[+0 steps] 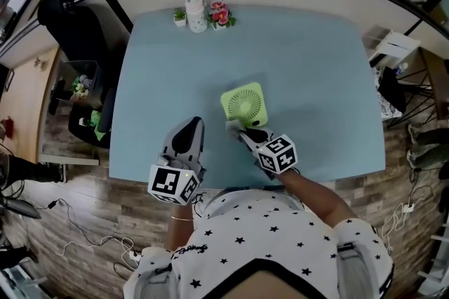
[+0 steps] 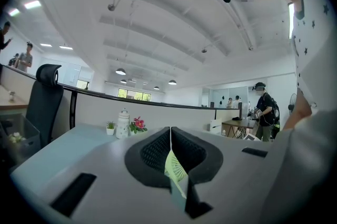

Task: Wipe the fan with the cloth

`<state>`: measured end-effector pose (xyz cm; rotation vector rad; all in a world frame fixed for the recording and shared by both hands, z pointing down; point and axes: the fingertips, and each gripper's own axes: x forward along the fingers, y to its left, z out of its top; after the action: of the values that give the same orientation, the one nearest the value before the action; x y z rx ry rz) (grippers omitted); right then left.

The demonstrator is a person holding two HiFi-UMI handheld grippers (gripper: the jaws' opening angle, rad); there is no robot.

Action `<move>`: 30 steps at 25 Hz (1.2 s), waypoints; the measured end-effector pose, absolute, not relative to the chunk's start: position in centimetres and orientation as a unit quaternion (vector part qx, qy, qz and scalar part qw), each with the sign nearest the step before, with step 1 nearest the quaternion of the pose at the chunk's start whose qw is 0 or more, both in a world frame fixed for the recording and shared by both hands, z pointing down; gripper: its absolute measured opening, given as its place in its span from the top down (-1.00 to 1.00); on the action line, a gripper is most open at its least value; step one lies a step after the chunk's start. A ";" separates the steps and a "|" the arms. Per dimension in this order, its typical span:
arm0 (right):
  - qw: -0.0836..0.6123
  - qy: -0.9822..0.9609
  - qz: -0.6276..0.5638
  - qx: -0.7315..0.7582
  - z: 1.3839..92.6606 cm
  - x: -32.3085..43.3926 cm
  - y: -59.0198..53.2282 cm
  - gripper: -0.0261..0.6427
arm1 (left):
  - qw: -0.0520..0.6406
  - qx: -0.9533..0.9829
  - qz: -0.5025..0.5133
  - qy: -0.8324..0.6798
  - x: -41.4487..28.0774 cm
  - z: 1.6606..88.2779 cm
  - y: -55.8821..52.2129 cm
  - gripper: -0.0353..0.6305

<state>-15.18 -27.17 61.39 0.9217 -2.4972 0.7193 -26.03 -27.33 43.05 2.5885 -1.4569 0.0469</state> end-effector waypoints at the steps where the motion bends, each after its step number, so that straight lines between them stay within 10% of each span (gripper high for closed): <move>1: 0.192 -0.887 0.257 0.333 61.4 -14.8 -27.3 0.83 | 0.085 0.869 0.016 -0.488 -25.9 43.0 -27.4 0.80; 30: 0.158 -0.827 0.293 0.453 61.9 -5.4 -30.4 0.83 | 0.089 0.885 0.021 -0.456 -23.5 43.4 -28.9 0.80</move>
<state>-5.43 -30.37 61.85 1.2962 -2.3645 0.8384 -23.48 -28.88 43.44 2.6341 -1.3570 0.0629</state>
